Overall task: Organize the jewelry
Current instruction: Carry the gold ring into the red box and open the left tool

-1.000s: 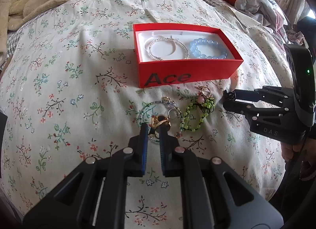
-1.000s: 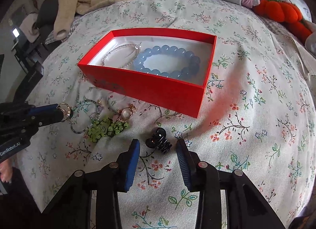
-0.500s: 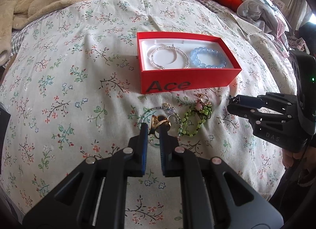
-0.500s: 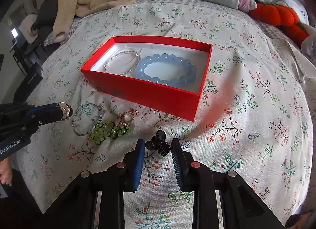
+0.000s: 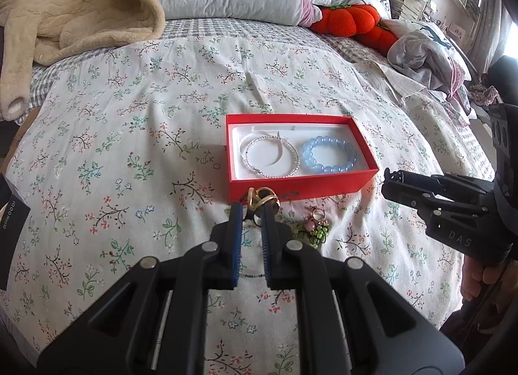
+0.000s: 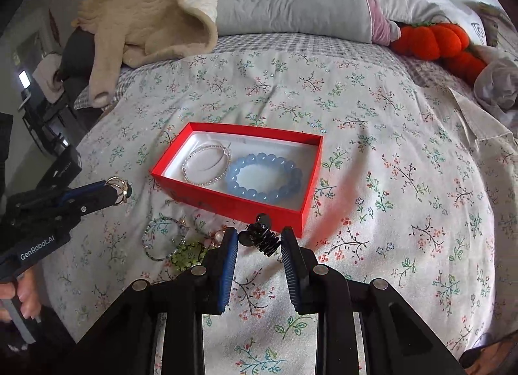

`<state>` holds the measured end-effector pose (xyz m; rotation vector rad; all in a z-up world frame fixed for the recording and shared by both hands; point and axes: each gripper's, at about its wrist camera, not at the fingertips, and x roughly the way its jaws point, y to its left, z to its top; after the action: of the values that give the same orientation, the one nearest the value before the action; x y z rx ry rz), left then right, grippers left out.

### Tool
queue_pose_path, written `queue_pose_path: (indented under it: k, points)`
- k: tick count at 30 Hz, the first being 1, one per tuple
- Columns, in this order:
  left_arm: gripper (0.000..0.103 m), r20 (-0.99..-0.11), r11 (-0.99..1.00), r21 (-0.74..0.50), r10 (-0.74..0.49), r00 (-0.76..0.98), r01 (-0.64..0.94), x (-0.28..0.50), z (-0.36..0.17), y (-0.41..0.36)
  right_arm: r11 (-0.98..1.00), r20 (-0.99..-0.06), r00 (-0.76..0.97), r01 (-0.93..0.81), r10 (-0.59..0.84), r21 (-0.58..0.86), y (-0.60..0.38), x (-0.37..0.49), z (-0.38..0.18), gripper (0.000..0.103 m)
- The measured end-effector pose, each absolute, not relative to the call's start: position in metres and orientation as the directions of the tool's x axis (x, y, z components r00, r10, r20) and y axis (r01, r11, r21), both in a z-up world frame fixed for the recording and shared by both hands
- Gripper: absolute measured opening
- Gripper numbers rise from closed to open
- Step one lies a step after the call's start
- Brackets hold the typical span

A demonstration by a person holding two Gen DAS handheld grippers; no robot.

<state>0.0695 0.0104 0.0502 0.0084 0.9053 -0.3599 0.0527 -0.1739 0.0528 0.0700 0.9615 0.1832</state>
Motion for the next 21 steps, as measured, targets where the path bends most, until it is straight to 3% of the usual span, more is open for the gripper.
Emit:
queue_pose_path:
  k: [8, 21]
  points:
    - [0.012, -0.727, 0.933, -0.12, -0.315, 0.61, 0.34, 0.094, 0.042, -0.012, 0.983, -0.792, 0.584, -0.082, 0.181, 0.164, -0.183, 0.065, 0.054, 0.028]
    - [0.012, -0.756, 0.938, -0.091, -0.284, 0.589, 0.335, 0.122, 0.017, -0.039, 0.983, -0.799, 0.575, -0.052, 0.175, 0.177, -0.196, 0.076, 0.045, 0.028]
